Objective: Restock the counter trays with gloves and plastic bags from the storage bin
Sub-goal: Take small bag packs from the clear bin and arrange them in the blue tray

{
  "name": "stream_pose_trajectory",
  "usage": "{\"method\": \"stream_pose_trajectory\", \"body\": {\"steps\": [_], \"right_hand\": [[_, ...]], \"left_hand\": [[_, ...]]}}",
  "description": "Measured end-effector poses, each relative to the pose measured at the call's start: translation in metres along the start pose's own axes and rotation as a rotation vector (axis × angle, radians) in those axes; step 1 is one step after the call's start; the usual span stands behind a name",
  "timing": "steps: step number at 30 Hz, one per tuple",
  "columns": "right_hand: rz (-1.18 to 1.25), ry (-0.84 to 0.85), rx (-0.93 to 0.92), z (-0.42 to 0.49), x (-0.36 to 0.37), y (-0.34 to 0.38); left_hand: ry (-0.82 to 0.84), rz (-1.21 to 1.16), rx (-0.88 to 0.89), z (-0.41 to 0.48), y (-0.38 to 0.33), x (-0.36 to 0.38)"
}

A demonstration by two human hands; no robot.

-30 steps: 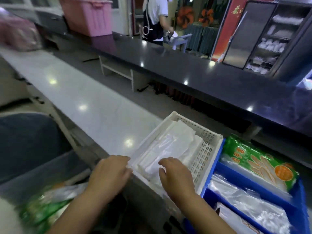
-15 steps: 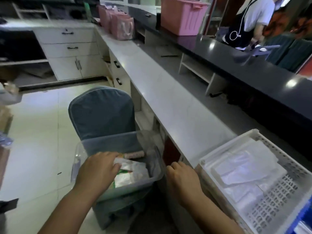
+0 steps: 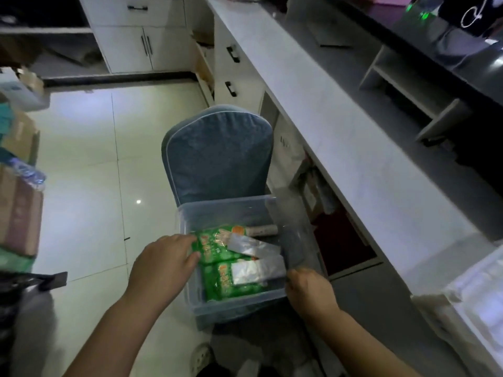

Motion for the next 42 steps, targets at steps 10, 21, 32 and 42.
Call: {"method": "stream_pose_trajectory", "body": {"steps": [10,21,32,42], "right_hand": [[0.165,0.306,0.030,0.094,0.108,-0.010],[0.180,0.644,-0.069,0.196,0.265,-0.045],[-0.055,0.571,-0.275,0.230,0.331,-0.048],[0.539,0.588,-0.135,0.220,0.300,-0.041]], "left_hand": [[0.136,0.019,-0.126,0.032,0.055,0.045],[0.299,-0.022,-0.252,0.083,0.062,0.157],[0.364,-0.185,-0.330,0.102,0.037,0.245],[0.354,-0.166,-0.397,0.095,0.037,0.254]]}}
Point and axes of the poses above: each hand's wrist, its own z-axis towards the middle knuckle, its own x-axis out of the palm, y = z × x, the point moved 7 cm from there along z, towards the middle knuckle, and after that the axes turned 2 degrees about -x, right-handed, at the moved point
